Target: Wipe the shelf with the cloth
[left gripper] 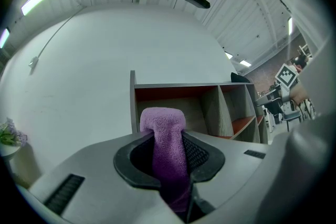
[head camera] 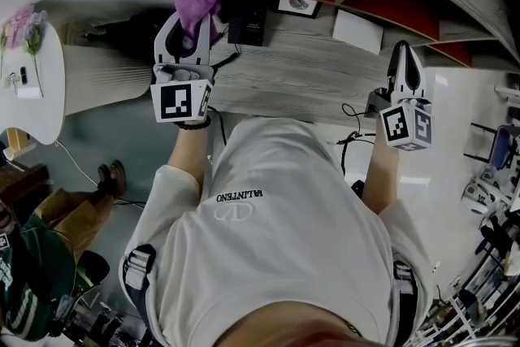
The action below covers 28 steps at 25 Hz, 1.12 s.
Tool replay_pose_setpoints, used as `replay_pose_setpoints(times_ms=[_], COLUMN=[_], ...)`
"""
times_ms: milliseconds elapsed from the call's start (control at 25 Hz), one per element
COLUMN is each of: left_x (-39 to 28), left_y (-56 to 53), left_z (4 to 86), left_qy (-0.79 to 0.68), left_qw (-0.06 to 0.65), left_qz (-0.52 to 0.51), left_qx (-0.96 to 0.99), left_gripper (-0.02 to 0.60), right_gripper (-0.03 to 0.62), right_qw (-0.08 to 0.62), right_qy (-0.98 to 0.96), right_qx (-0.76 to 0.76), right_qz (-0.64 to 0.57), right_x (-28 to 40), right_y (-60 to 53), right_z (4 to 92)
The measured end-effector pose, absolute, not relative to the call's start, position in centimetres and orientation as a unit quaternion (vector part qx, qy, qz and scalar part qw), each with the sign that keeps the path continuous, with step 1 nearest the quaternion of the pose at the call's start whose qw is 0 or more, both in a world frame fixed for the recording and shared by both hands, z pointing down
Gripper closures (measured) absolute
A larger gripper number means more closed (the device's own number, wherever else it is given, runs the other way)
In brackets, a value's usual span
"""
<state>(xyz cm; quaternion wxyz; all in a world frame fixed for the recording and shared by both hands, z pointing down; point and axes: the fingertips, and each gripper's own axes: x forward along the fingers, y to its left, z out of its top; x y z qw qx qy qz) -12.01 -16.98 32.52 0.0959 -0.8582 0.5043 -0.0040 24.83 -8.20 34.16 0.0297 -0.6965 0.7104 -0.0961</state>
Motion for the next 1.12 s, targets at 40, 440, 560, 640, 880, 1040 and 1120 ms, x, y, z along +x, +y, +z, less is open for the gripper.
replay_pose_setpoints(times_ms=[40, 440, 560, 640, 880, 1040, 1120], left_x=[-11.99, -12.07, -12.06, -12.04, -11.99, -11.97, -11.91], left_y=[-16.99, -17.14, -17.17, -17.19, -17.26, -17.38, -17.45], left_z=[32.50, 32.41, 32.41, 32.44, 32.42, 32.37, 32.27], left_qy=[0.504, 0.507, 0.507, 0.507, 0.506, 0.506, 0.505], left_qw=[0.096, 0.098, 0.099, 0.099, 0.099, 0.100, 0.100], left_qz=[-0.004, -0.003, -0.003, -0.003, -0.003, -0.001, -0.001], left_qx=[-0.858, -0.856, -0.856, -0.856, -0.857, -0.857, -0.857], left_gripper=[0.492, 0.492, 0.492, 0.492, 0.492, 0.492, 0.492], right_gripper=[0.595, 0.595, 0.595, 0.595, 0.595, 0.595, 0.597], right_qw=[0.030, 0.029, 0.029, 0.029, 0.038, 0.014, 0.003], right_qy=[0.711, 0.715, 0.716, 0.717, 0.721, 0.720, 0.721], right_qx=[-0.696, -0.692, -0.691, -0.690, -0.685, -0.688, -0.689], right_qz=[-0.096, -0.095, -0.095, -0.097, -0.102, -0.088, -0.078], right_x=[24.81, 24.69, 24.66, 24.64, 24.53, 24.38, 24.25], right_y=[-8.23, -8.73, -8.80, -8.84, -8.86, -9.02, -9.06], right_z=[34.15, 34.24, 34.24, 34.35, 34.39, 34.38, 34.19])
